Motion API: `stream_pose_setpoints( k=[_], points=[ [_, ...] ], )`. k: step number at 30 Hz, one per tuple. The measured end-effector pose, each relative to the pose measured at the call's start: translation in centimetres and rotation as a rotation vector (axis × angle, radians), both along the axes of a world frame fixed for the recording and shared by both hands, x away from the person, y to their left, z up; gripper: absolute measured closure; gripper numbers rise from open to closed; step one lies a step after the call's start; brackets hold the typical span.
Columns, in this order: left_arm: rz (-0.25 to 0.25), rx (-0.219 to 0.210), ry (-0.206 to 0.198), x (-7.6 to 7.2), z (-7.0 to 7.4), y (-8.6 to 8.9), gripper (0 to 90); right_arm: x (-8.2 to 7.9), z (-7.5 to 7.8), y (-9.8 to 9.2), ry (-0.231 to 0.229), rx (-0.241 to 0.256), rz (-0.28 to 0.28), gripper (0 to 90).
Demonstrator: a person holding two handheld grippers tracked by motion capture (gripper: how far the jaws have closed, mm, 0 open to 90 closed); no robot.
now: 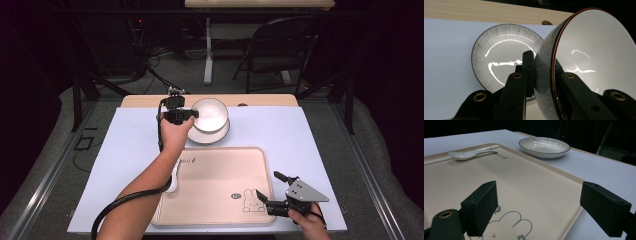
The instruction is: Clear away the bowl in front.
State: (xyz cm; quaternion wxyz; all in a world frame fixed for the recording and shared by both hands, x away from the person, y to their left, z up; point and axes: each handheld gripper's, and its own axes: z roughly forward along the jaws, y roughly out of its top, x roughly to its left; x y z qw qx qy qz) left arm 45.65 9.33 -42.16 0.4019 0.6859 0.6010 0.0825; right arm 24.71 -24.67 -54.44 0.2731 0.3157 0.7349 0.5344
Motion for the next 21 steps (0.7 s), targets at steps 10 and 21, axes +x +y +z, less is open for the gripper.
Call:
stream_pose_setpoints(
  k=[10, 21],
  points=[
    [-0.066, -0.002, -0.008, -1.6, 0.3, -1.0, 81.3, 0.1, 0.0, 0.0, -0.002, -0.002, -0.001, 13.9],
    [-0.151, -0.007, -0.004, -3.2, -0.2, -2.8, 81.3, 0.0, 0.0, 0.1, -0.003, -0.005, 0.001, 13.9]
  ],
)
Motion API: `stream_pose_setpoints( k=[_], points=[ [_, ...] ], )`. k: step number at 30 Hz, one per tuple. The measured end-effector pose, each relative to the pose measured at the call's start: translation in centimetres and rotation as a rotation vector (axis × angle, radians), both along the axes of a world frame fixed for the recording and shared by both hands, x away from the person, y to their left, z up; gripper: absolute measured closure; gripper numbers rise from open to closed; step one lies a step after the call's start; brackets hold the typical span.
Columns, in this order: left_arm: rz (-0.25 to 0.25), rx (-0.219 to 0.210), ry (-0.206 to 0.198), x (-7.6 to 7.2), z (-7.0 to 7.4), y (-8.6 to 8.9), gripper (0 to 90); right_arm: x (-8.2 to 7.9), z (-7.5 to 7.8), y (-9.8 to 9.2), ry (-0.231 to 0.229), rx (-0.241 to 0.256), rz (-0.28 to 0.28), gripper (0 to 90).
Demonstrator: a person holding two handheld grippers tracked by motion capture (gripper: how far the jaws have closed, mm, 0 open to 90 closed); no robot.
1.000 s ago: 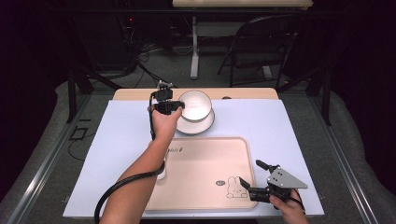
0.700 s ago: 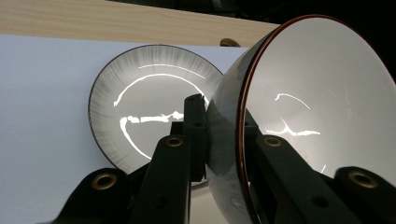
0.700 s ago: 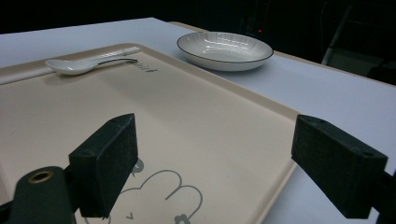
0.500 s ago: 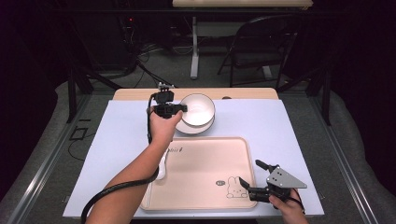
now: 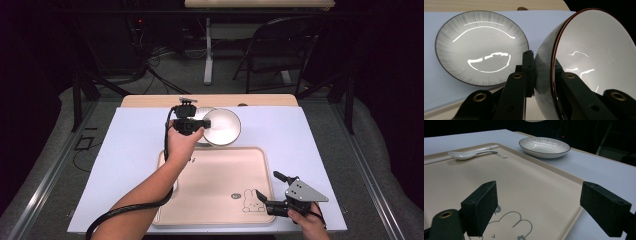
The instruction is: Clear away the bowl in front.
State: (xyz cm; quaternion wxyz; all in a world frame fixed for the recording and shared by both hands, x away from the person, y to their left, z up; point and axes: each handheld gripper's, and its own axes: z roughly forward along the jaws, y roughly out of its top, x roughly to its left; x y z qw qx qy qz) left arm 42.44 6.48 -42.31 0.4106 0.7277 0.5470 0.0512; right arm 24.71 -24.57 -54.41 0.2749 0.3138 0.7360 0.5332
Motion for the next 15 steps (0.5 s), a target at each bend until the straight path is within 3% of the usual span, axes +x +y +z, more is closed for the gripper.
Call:
stream_pose_setpoints(
  k=[15],
  points=[
    [-0.065, 0.007, 0.03, -0.7, -1.7, -2.6, 81.2, 0.0, 0.0, 0.0, -0.001, 0.0, 0.004, 13.9]
  ],
)
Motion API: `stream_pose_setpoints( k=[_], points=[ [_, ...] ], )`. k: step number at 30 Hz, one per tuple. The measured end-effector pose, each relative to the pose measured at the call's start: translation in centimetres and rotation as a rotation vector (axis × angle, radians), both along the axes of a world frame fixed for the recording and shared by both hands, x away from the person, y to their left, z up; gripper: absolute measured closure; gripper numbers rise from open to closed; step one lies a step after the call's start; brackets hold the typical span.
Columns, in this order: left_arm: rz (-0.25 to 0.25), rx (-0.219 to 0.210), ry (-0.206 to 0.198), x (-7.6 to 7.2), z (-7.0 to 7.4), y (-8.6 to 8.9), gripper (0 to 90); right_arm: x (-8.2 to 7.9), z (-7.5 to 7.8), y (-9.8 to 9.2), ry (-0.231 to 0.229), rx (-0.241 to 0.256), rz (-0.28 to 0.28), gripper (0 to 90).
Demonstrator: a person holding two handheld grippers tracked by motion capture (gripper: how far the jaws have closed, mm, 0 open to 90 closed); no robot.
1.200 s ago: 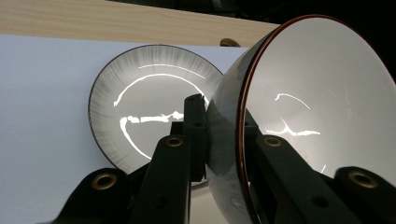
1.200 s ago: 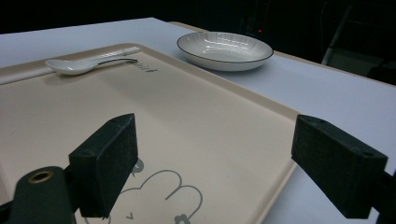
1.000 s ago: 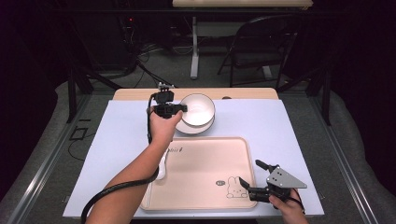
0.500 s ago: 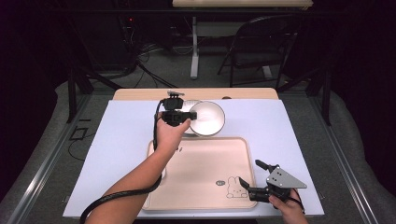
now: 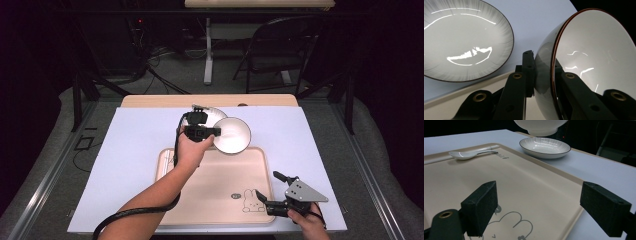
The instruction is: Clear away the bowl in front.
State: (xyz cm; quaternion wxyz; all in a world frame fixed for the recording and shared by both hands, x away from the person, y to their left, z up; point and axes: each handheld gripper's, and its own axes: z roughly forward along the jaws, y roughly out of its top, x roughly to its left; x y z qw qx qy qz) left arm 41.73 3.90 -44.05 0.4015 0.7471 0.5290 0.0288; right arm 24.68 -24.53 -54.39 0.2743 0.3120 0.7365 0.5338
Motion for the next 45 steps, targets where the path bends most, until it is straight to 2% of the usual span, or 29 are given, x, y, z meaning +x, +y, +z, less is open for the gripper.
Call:
stream_pose_setpoints(
  k=[8, 20, 28, 38, 45],
  points=[
    [-0.008, 0.008, 0.018, -0.3, -1.1, -1.1, 81.3, 0.1, 0.0, 0.0, -0.002, -0.002, 0.0, 14.0],
    [-0.044, 0.022, 0.066, -0.4, -3.9, -3.6, 81.3, 0.0, 0.0, 0.0, -0.001, 0.001, 0.001, 13.9],
    [-0.028, 0.017, 0.095, 0.1, -5.6, -4.5, 81.3, 0.0, 0.0, 0.0, -0.001, 0.001, 0.004, 13.9],
    [0.014, 0.026, 0.123, 1.3, -7.1, -5.0, 81.3, 0.0, 0.0, 0.0, -0.001, 0.001, 0.006, 13.9],
    [0.02, 0.035, 0.148, 1.6, -7.9, -5.4, 81.3, 0.0, 0.0, 0.0, -0.002, 0.003, 0.006, 13.9]
  ],
)
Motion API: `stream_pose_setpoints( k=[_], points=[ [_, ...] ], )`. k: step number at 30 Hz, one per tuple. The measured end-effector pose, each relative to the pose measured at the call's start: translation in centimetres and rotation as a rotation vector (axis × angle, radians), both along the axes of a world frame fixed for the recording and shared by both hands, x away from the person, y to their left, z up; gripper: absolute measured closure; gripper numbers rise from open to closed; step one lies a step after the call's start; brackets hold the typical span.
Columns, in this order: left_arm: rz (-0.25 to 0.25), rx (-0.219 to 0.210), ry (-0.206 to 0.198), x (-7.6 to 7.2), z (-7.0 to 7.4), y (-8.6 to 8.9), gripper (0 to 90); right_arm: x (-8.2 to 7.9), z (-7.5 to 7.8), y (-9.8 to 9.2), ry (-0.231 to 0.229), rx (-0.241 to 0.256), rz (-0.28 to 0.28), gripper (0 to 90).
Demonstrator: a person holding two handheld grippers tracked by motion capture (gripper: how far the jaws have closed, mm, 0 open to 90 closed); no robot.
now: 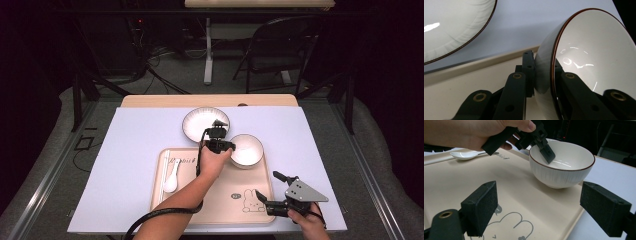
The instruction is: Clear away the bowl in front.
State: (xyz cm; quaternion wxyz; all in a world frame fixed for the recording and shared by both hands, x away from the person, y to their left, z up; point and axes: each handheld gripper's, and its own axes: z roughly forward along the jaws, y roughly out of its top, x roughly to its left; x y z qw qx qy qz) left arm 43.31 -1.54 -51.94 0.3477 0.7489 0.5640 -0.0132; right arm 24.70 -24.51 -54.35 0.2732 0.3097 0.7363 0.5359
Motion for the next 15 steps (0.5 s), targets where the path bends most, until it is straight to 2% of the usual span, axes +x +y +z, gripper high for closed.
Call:
stream_pose_setpoints(
  k=[7, 10, 15],
  points=[
    [0.0, 0.008, 0.023, 0.2, -0.7, -0.6, 81.0, 0.0, 0.0, 0.0, -0.003, 0.001, 0.0, 13.9],
    [0.005, -0.005, 0.035, 0.4, -0.9, -0.7, 81.0, 0.0, 0.0, 0.0, -0.003, 0.001, 0.001, 13.9],
    [0.017, -0.007, 0.036, 0.5, -1.1, -0.8, 80.7, 0.0, 0.0, 0.0, -0.003, 0.001, 0.002, 13.9]
  ],
)
